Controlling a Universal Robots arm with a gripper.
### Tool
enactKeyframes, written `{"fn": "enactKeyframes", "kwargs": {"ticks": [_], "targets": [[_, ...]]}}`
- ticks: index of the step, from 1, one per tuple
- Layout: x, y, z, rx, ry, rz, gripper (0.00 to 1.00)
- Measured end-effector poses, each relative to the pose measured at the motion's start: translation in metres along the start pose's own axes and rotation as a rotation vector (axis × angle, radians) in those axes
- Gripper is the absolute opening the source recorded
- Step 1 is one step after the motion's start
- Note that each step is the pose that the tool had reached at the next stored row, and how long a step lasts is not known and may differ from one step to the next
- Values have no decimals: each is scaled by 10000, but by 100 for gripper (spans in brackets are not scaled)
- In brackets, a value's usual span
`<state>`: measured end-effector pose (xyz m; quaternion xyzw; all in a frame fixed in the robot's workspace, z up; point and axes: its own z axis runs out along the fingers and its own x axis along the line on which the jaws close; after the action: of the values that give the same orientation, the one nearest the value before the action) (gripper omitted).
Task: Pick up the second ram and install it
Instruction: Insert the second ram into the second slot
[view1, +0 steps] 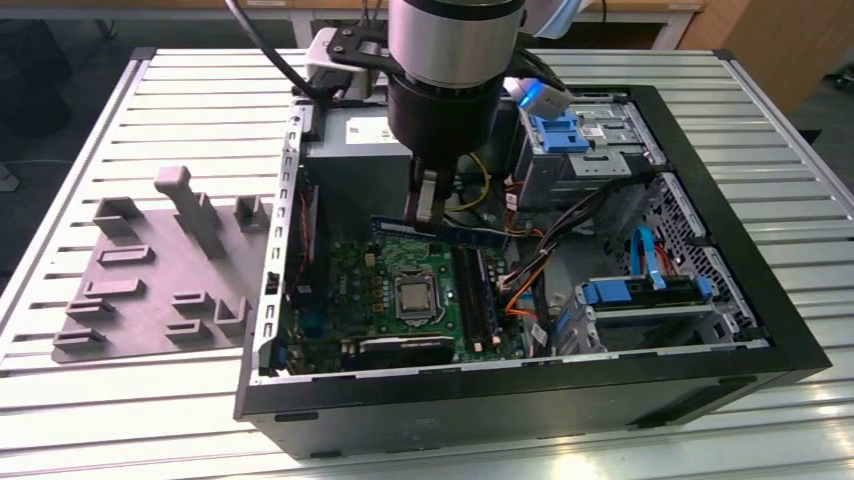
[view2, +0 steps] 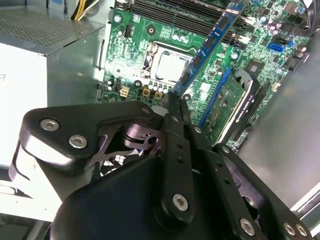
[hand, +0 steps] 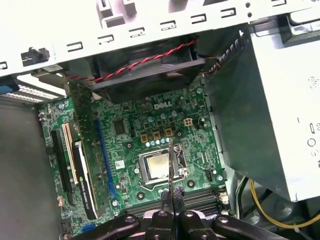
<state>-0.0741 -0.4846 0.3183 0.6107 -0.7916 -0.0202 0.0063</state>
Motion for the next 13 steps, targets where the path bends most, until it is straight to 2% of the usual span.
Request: {"fn": "enactKeyframes", "kwargs": {"ticks": [13], "targets": [[0, 0, 2, 12, -30, 753, 12]]}}
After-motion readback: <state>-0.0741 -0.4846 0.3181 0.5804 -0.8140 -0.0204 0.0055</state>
